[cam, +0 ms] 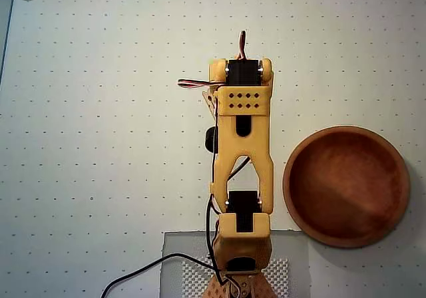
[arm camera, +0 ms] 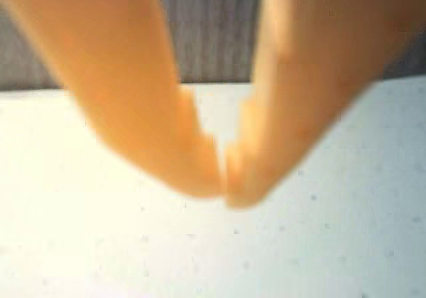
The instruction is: Grasp a clothespin and put it in the bowl.
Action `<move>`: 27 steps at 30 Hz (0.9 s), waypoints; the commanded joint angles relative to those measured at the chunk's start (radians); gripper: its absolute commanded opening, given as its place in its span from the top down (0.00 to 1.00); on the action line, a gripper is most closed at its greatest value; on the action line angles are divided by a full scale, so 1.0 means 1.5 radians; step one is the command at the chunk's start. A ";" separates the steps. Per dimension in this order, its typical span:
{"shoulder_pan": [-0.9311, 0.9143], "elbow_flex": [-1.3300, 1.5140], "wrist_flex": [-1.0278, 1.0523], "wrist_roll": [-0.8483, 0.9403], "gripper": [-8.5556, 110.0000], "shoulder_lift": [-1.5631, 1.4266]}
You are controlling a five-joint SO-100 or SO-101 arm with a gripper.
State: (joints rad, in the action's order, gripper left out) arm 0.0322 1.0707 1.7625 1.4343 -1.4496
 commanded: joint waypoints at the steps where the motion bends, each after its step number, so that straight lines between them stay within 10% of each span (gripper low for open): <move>1: 0.001 0.011 0.019 0.006 0.94 -0.003; 27: 0.105 0.099 0.009 0.010 0.94 0.065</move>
State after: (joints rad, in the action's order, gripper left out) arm 0.2040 1.2487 1.7625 1.4343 -1.3330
